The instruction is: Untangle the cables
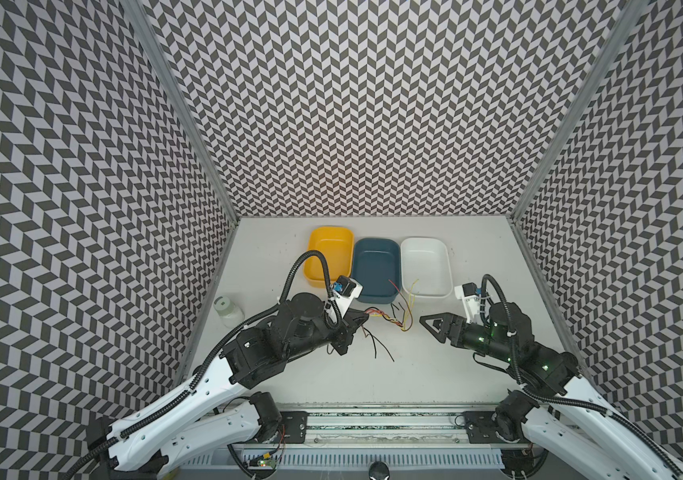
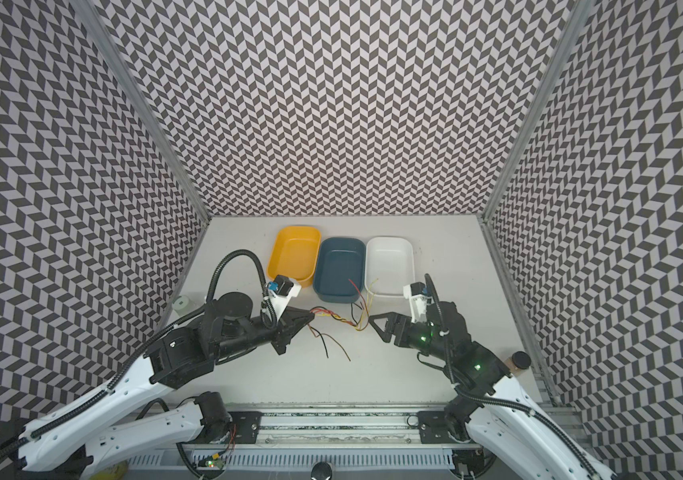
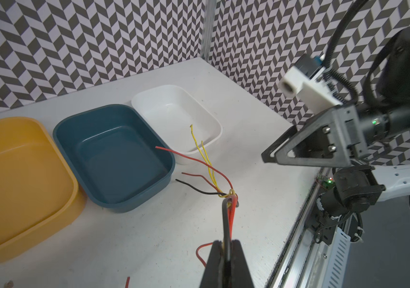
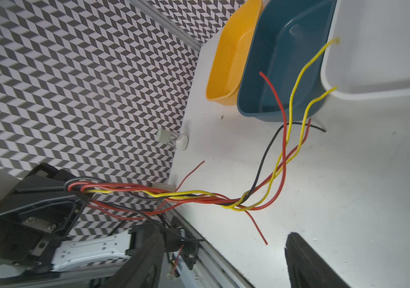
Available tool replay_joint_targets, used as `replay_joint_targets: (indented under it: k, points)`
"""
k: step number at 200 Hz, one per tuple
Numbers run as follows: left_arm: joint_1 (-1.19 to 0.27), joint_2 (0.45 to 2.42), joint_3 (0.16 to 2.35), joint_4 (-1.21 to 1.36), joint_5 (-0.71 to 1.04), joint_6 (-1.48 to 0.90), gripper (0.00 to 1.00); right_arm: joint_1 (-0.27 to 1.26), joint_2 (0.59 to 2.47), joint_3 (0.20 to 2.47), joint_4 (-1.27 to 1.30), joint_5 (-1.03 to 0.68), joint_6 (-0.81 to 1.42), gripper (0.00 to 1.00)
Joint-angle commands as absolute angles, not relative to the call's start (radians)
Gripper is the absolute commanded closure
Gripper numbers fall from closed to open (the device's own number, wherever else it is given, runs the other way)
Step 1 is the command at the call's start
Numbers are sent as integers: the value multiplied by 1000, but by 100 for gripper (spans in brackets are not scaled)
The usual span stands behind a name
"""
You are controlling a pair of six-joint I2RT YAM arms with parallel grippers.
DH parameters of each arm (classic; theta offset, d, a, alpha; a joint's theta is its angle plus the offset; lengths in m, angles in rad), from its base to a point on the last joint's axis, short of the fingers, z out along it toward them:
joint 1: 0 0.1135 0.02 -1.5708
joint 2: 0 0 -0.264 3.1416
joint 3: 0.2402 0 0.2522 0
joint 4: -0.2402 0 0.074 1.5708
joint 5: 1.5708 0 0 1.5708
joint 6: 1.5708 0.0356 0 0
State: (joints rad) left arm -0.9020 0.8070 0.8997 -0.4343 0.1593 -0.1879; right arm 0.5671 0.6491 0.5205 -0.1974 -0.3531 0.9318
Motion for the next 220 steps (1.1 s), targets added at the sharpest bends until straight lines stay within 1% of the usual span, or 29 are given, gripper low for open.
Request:
replay_joint_targets:
  k: [1,19,40,51,77,100,125,151,167,195,220]
  points:
    - [-877,771,871,-336,221,-187,100,639,655,467,52,-354,1169,21]
    - [-869,764,847,-313,244,-193,100,743,662,473,61,-224,1197,19]
    - [-855,764,827,-304,255,-196,100,804,688,503,55,-148,1228,17]
    - [-847,763,823,-301,263,-199,100,825,696,487,103,-111,1271,17]
    - [-839,754,808,-274,285,-217,100,838,732,426,214,-53,1388,15]
    - [-836,747,803,-268,293,-219,100,863,766,441,222,-28,1399,15]
    - [-834,736,796,-261,300,-222,100,910,766,440,223,59,1436,13]
    - [-834,734,795,-259,319,-230,100,913,770,405,283,125,1488,11]
    - [-835,726,790,-254,324,-234,100,913,790,382,331,129,1518,11]
    - [-835,710,782,-243,345,-236,100,912,828,405,350,136,1539,13]
    - [-837,694,774,-232,387,-240,100,913,853,403,400,194,1527,16]
